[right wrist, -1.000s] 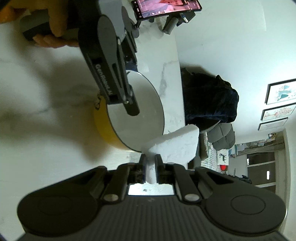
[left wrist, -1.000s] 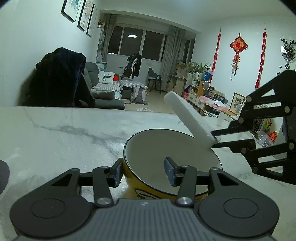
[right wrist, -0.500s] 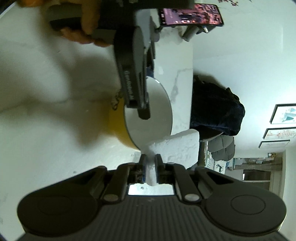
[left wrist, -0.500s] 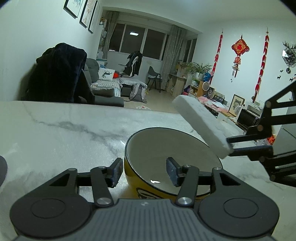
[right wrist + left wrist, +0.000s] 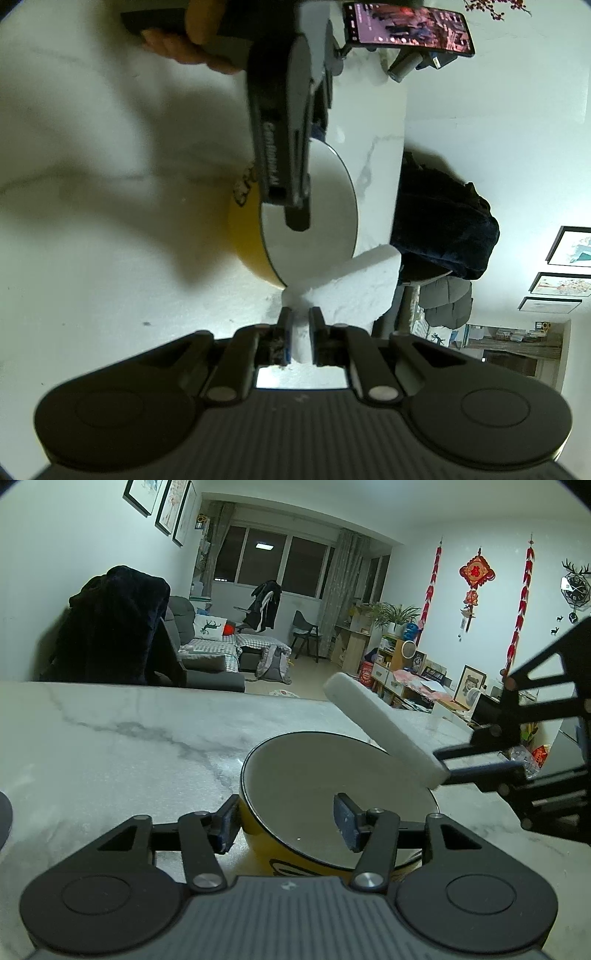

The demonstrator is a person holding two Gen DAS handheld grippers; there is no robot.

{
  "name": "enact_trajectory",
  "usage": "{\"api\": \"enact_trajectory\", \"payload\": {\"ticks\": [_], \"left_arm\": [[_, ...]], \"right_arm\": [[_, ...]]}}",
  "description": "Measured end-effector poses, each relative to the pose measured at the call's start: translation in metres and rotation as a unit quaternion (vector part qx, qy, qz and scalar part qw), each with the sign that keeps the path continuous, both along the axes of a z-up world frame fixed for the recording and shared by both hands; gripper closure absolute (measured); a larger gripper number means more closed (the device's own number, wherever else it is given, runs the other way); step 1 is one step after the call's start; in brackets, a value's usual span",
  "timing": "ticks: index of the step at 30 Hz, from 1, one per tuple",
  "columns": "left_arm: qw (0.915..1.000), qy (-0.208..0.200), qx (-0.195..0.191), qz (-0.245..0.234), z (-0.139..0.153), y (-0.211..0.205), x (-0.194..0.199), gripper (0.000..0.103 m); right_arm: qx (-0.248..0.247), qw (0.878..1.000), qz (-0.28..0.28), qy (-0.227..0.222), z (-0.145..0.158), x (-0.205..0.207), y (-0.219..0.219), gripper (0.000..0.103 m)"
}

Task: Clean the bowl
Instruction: 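Hold the bowl tilted with the left tool while the right tool scrubs inside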

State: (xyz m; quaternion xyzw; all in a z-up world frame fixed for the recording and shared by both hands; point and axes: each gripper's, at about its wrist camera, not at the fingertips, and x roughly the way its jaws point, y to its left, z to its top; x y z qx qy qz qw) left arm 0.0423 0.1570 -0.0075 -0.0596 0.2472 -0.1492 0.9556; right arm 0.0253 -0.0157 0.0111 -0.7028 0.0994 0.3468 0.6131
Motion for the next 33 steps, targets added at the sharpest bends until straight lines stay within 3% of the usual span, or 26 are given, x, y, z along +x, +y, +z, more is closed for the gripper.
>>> {"api": "enact_trajectory", "payload": {"ticks": [8,15,22,28,33], "left_arm": [[1.0000,0.001,-0.002,0.000,0.000,0.001,0.003,0.047],[1.0000,0.004,-0.005,0.002,0.000,0.001,0.005,0.046],[1.0000,0.004,-0.004,0.001,0.000,0.001,0.003,0.046],[1.0000,0.005,-0.004,0.001,-0.001,0.002,0.004,0.045],[1.0000,0.006,-0.005,0.001,-0.002,0.003,0.004,0.043]], "right_arm": [[-0.003,1.000,0.003,-0.003,-0.002,-0.005,0.000,0.094],[0.009,0.999,-0.018,0.027,-0.001,-0.014,-0.009,0.094],[0.039,0.986,-0.081,0.139,0.000,-0.004,-0.023,0.094],[0.040,0.978,-0.095,0.179,-0.011,0.008,-0.021,0.086],[0.076,0.962,-0.122,0.232,-0.012,0.028,-0.018,0.082]]}}
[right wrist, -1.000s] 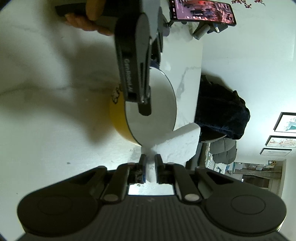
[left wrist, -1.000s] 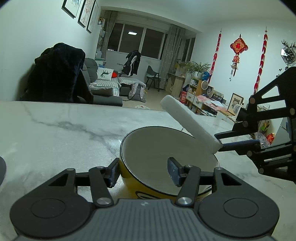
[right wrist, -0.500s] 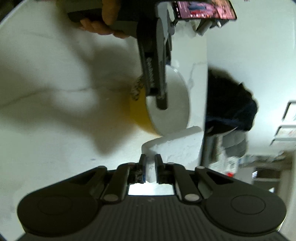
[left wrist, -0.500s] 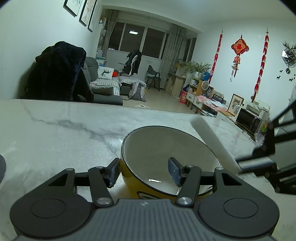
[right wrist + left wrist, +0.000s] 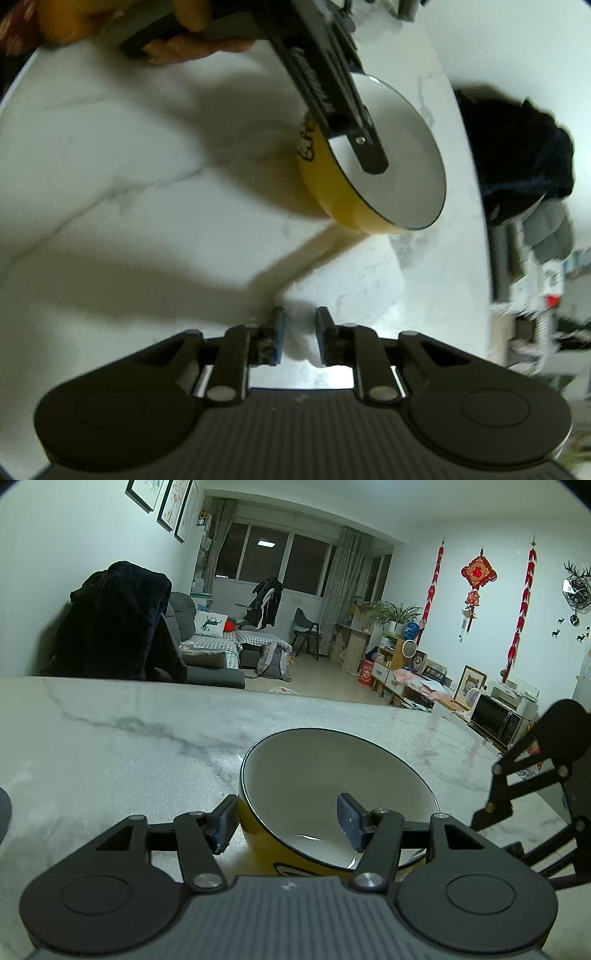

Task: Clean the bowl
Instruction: 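Hold the bowl tilted with the left tool while the right tool scrubs inside, then set the bowl upright with the left tool while the right tool wipes inside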

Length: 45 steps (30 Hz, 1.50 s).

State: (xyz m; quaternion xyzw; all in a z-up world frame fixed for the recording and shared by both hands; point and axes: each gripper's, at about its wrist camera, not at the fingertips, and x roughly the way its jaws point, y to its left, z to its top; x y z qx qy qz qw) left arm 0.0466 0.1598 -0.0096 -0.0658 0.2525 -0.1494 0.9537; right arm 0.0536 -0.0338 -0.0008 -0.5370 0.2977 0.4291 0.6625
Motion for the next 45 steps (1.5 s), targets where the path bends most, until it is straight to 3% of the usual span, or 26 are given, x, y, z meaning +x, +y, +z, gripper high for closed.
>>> {"api": "enact_trajectory", "payload": {"ticks": [5,8,13,17,19,23,31,45], "left_arm": [[1.0000,0.001,0.000,-0.001,0.000,0.000,0.000,0.042],[1.0000,0.002,-0.002,-0.002,0.000,0.001,0.001,0.042],[1.0000,-0.004,0.001,0.001,0.000,0.000,-0.002,0.043],[0.9999,-0.013,0.007,0.003,0.001,-0.003,-0.005,0.048],[0.9999,-0.010,0.004,0.006,0.001,-0.001,-0.004,0.053],[1.0000,-0.007,-0.004,0.006,0.000,0.001,-0.005,0.054],[1.0000,-0.007,-0.004,0.005,0.001,-0.008,-0.013,0.051],[0.9999,-0.004,-0.009,0.004,0.000,-0.009,-0.017,0.051]], "right_arm": [[0.059,0.993,-0.061,0.083,0.007,0.027,-0.008,0.083],[0.095,0.985,-0.096,0.109,0.009,0.038,-0.012,0.089],[0.158,0.977,-0.135,0.050,0.006,0.018,-0.024,0.094],[0.259,0.946,-0.189,0.036,0.020,0.005,-0.046,0.094],[0.293,0.936,-0.195,0.034,0.026,-0.001,-0.048,0.093],[0.347,0.918,-0.187,0.050,0.048,-0.006,-0.046,0.093],[0.329,0.920,-0.201,0.067,0.058,0.032,-0.019,0.093],[0.274,0.945,-0.155,0.094,0.052,0.067,0.050,0.093]]}}
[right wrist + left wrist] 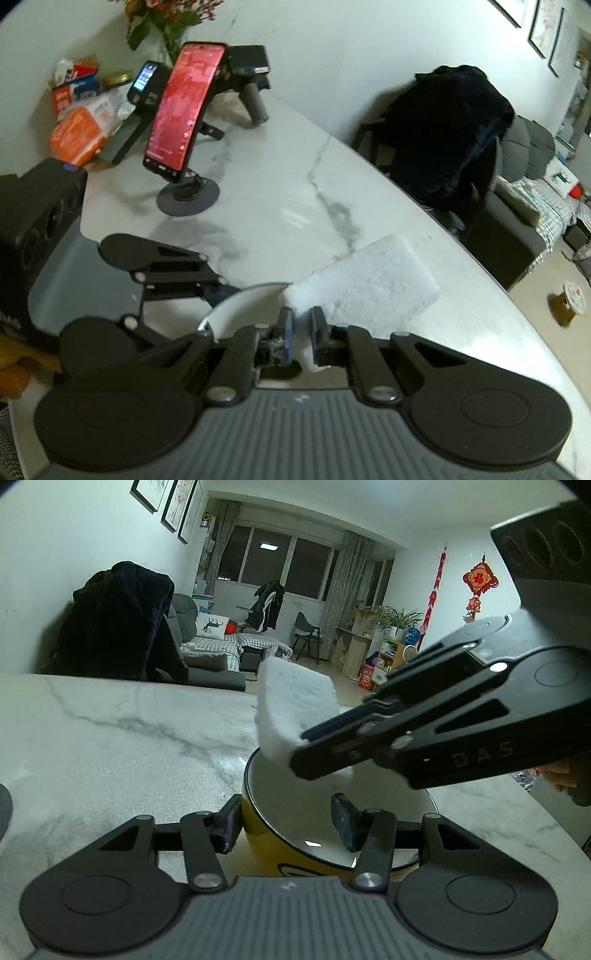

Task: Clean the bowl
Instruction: 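Set the bowl upright with the left tool while the right tool wipes inside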

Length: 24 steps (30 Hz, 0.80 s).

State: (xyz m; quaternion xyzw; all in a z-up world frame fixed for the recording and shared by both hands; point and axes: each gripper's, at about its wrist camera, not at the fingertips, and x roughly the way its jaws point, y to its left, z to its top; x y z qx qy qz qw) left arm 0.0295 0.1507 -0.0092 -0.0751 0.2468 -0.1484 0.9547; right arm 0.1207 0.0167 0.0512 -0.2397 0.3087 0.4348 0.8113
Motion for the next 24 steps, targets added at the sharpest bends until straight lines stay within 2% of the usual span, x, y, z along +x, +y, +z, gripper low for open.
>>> {"api": "enact_trajectory", "payload": {"ticks": [6,17,24], "left_arm": [[1.0000,0.001,-0.001,0.000,0.002,0.004,0.005,0.051],[1.0000,0.001,0.001,-0.004,0.001,0.006,0.006,0.047],[1.0000,0.002,0.000,-0.005,0.001,0.007,0.008,0.046]], "right_arm": [[0.001,1.000,-0.006,0.003,0.002,0.001,-0.003,0.093],[0.002,0.999,-0.040,0.006,0.011,-0.010,-0.042,0.093],[-0.011,0.999,-0.041,-0.002,0.010,-0.008,-0.036,0.093]]}}
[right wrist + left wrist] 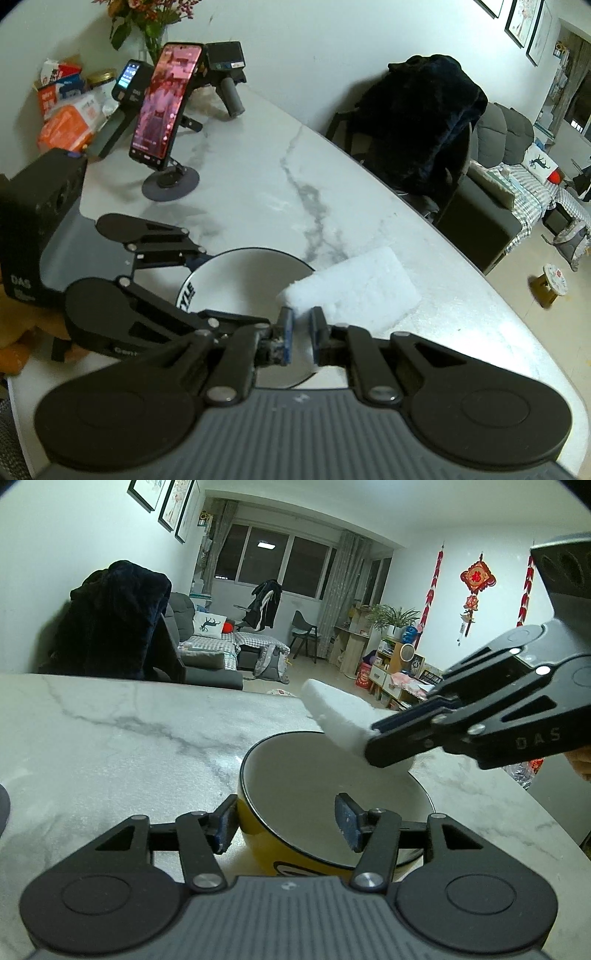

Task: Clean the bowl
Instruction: 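Set the bowl upright with the left tool while the right tool wipes inside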

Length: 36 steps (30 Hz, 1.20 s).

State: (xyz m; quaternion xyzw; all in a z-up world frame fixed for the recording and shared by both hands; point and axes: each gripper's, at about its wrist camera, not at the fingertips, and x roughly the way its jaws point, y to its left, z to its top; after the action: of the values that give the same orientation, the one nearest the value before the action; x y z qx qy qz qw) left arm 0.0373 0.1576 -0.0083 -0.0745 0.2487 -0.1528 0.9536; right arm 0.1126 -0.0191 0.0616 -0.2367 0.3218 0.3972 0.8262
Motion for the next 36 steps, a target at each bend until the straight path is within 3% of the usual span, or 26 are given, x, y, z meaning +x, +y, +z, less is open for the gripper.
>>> {"api": "enact_trajectory", "payload": {"ticks": [13,29,36], "left_arm": [[1.0000,0.001,-0.003,0.000,-0.001,0.003,0.004,0.046],[1.0000,0.003,-0.005,-0.001,-0.002,-0.002,0.002,0.045],[1.0000,0.005,-0.007,-0.001,-0.001,-0.001,0.002,0.045]], "right_arm": [[0.011,0.999,0.045,0.006,-0.008,0.011,0.046,0.093],[0.020,1.000,0.009,0.012,0.000,0.000,-0.006,0.093],[0.016,1.000,0.010,0.011,-0.002,0.004,0.002,0.093]]}}
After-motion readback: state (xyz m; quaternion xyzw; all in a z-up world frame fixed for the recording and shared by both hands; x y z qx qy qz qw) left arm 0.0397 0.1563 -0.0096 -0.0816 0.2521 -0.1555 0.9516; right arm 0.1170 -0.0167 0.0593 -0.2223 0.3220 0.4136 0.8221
